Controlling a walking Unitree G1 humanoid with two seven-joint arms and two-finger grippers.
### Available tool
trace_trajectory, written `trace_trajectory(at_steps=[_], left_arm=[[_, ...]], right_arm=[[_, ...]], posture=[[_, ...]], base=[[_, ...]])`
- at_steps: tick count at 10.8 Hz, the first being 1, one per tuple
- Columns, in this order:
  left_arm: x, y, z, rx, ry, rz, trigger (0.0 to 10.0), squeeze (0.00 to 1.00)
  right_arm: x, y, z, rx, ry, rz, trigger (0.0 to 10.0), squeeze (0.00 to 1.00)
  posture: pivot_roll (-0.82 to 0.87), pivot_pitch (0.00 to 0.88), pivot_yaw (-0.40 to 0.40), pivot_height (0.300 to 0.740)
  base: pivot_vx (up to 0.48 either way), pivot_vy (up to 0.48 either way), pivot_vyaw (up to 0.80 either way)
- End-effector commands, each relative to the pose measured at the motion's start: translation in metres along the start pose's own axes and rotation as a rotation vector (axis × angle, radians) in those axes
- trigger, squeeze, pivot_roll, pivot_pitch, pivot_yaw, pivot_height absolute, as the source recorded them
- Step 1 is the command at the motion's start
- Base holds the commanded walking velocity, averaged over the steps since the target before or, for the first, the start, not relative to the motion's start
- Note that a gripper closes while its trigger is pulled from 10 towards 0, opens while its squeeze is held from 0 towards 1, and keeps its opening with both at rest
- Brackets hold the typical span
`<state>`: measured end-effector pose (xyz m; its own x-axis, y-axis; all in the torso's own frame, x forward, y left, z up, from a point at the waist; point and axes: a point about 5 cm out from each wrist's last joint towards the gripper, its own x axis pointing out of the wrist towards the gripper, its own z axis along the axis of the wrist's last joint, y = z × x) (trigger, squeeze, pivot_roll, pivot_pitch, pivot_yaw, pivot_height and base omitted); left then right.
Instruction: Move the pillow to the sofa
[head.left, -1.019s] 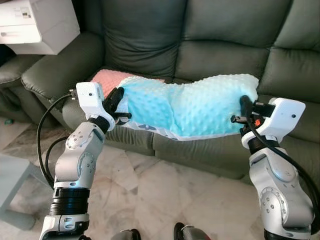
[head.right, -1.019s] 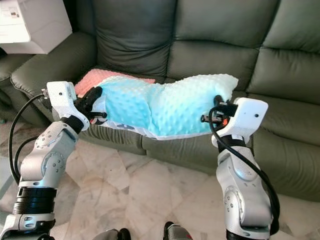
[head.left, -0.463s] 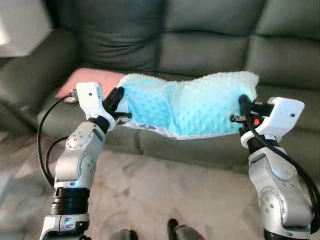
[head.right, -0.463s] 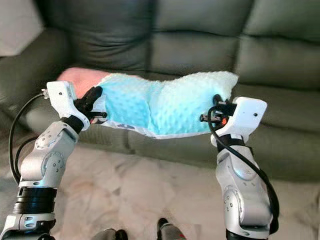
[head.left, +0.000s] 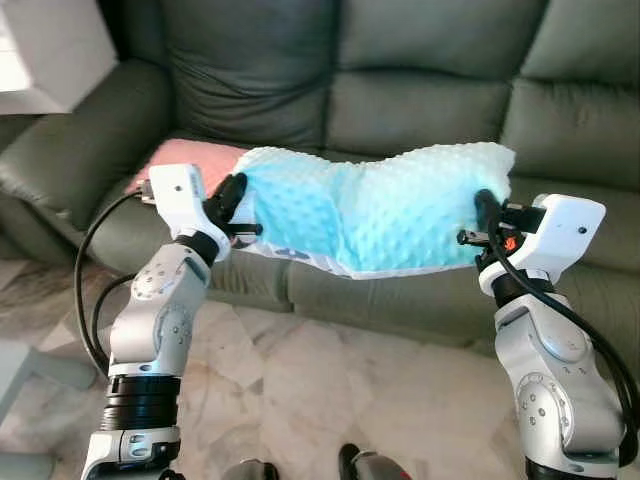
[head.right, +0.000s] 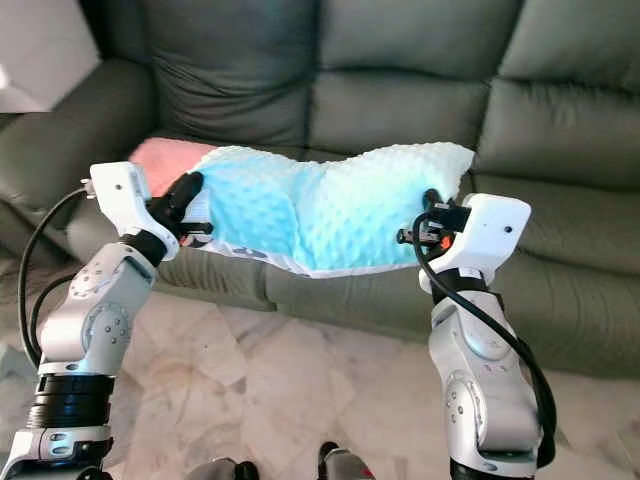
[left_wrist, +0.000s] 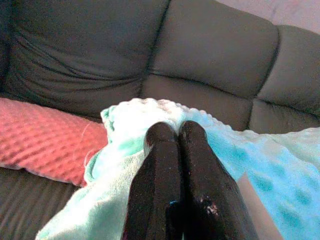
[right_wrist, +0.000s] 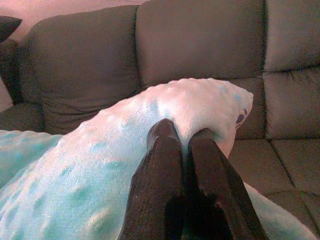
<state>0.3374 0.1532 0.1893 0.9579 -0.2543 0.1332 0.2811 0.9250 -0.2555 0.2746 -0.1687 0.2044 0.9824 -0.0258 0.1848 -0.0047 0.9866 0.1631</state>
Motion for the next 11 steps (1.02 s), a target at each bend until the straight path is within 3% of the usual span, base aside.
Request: trace_trajectory(at_steps=[1,7,11], left_arm=[[-0.0011,-0.0008,0.0009,0.003,-0.001,-0.006,10.0,0.0],[-0.0016,-0.0009,-0.0001,0.008,0.006,-0.003,10.0,0.0],[0.0008,0.0016,0.0025,0.003,-0.003,-0.004,10.0,0.0]], right_arm=[[-0.0008,-0.0002,0.0043,-0.003,-0.017,0.003,10.0,0.0],[-0.0012,-0.0004,0.0038,-0.006,-0.014,0.001,10.0,0.0],[-0.0008,-0.0003,0.003,-0.01,-0.01,-0.001,10.0,0.0]], posture=[[-0.14,0.157,0.02,0.74],[-0.15,0.159,0.02,0.74],[-0.15,0.16,0.019,0.74]], base=[[0.0,-0.386,0.0],[0.0,-0.431,0.0],[0.0,0.0,0.0]])
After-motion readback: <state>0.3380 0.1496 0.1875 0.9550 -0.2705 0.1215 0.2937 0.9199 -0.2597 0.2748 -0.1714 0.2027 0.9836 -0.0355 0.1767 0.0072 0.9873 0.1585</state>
